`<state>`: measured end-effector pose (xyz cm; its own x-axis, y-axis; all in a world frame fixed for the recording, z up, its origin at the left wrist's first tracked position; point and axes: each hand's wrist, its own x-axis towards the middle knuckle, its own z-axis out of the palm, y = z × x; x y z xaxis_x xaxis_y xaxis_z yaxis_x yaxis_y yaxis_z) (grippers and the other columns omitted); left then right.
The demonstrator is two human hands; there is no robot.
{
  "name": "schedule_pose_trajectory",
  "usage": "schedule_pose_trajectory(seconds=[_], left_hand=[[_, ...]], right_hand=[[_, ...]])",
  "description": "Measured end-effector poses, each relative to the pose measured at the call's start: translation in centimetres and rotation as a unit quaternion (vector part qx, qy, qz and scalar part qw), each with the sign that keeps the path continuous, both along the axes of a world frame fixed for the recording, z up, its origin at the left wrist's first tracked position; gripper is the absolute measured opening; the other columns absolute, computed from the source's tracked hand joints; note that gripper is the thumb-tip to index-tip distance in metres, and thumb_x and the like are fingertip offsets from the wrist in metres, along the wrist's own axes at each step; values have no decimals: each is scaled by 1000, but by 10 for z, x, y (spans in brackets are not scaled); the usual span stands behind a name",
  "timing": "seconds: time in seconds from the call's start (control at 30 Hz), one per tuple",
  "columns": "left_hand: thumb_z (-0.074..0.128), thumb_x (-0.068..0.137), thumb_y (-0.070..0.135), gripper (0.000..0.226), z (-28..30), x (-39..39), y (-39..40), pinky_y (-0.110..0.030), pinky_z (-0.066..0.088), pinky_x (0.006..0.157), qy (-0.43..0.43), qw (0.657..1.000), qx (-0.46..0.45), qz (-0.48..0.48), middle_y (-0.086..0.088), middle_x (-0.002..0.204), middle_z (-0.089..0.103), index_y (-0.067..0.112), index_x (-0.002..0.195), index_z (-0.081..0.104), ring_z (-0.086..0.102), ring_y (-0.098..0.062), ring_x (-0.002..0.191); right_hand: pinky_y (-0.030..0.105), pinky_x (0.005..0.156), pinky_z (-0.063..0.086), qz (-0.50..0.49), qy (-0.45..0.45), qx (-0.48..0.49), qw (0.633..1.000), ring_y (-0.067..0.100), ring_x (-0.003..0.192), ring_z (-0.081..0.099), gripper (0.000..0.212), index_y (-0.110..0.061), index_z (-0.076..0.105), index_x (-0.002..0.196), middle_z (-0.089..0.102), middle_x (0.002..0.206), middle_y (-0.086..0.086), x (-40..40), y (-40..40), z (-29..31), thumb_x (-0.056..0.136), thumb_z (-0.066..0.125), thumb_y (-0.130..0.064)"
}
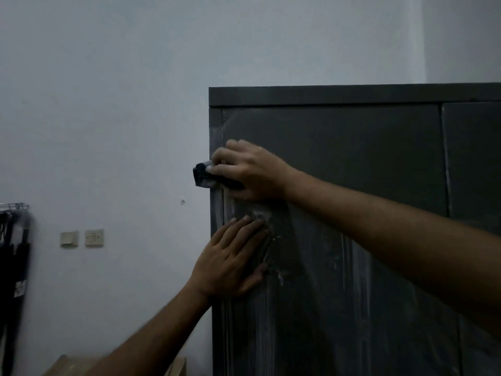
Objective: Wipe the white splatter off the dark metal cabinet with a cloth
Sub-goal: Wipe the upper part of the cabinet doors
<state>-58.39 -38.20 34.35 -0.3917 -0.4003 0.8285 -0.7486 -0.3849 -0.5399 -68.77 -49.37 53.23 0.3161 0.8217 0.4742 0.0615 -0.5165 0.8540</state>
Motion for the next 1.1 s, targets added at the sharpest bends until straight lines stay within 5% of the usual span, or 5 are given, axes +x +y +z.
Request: schedule_pose_trajectory(seconds=[0.2, 0.37, 0.57, 0.73, 1.1], left_hand=[[59, 97, 52, 63, -1, -3, 1, -43, 34, 122, 4, 1000, -7, 9, -9, 154, 54, 13, 147, 59, 45, -28, 146], [63, 96, 48, 60, 1, -3, 0, -43, 40, 117, 2, 1000, -10, -3, -11, 149, 58, 11, 143, 63, 50, -29, 140], [60, 96, 50, 62, -1, -1, 0, -43, 34, 121, 3, 1000, -11, 3, -9, 154, 54, 14, 146, 60, 43, -27, 146], [60, 98, 49, 59, -1, 0, 1, -36, 29, 122, 12, 1000, -9, -21, -11, 150, 57, 11, 143, 62, 47, -28, 141], [59, 97, 47, 58, 0, 1, 0, -41, 38, 111, 1, 1000, -12, -20, -13, 145, 59, 10, 142, 62, 50, -29, 134]], right_hand=[[48, 74, 52, 54, -157, 307, 937, 35, 90, 57, 33, -9, 74, 111, 63, 103, 15, 10, 15, 33, 82, 68, -22], [42, 76, 52, -20, 72, -48, 996, 31, 93, 61, 33, -11, 72, 115, 65, 109, 15, 5, 18, -4, 86, 64, -25], [50, 76, 53, 59, -141, 300, 942, 34, 91, 57, 31, -5, 73, 111, 62, 102, 16, 12, 19, 34, 84, 67, -20], [43, 82, 51, -15, 116, -44, 992, 34, 96, 62, 35, -6, 72, 120, 65, 112, 19, -7, 7, -12, 90, 64, -24], [38, 90, 53, -25, 192, 22, 981, 29, 104, 62, 35, -6, 69, 126, 65, 117, 16, -27, 4, -21, 93, 68, -17]])
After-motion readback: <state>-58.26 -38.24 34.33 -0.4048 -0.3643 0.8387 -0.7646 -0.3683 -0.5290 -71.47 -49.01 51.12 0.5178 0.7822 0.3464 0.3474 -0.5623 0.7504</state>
